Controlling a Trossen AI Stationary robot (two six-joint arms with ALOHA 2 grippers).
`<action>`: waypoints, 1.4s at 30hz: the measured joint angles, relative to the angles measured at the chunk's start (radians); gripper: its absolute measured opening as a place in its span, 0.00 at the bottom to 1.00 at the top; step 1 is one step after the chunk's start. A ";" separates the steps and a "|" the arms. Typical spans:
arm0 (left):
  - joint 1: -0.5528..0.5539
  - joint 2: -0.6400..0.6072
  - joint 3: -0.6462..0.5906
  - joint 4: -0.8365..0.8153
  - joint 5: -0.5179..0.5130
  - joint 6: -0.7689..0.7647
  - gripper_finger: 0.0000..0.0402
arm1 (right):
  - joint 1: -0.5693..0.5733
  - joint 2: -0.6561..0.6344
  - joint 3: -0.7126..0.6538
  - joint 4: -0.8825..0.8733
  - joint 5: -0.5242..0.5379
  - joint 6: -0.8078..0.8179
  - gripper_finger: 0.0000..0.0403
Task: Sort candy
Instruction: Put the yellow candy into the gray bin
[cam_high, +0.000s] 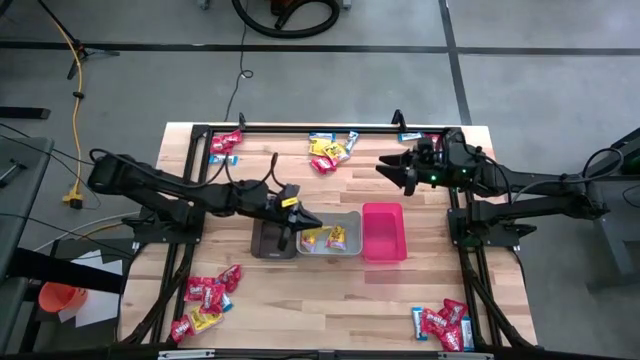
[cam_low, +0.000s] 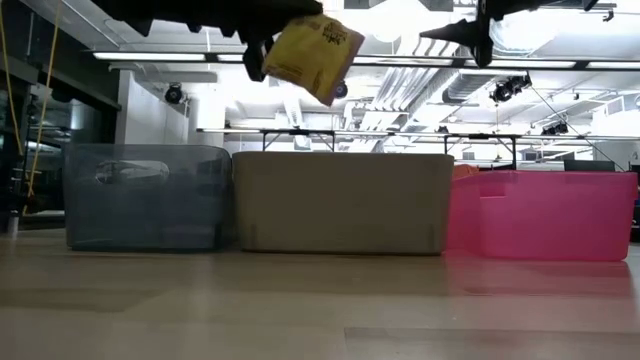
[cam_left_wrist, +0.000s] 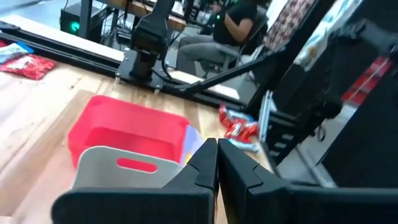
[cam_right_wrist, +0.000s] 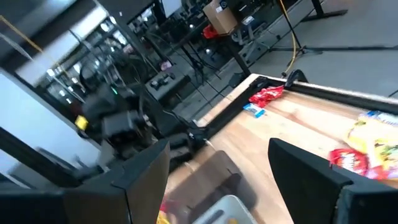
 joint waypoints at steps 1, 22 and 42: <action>0.000 0.003 0.000 -0.002 0.000 0.019 0.00 | 0.000 0.000 0.000 0.007 -0.001 0.020 0.66; 0.092 -0.099 0.053 -0.068 0.047 0.013 0.50 | 0.000 0.000 0.000 0.047 0.004 0.005 0.66; 0.164 -0.431 0.073 -0.341 -0.135 0.020 0.53 | -0.054 0.107 0.033 -0.118 0.061 0.103 0.66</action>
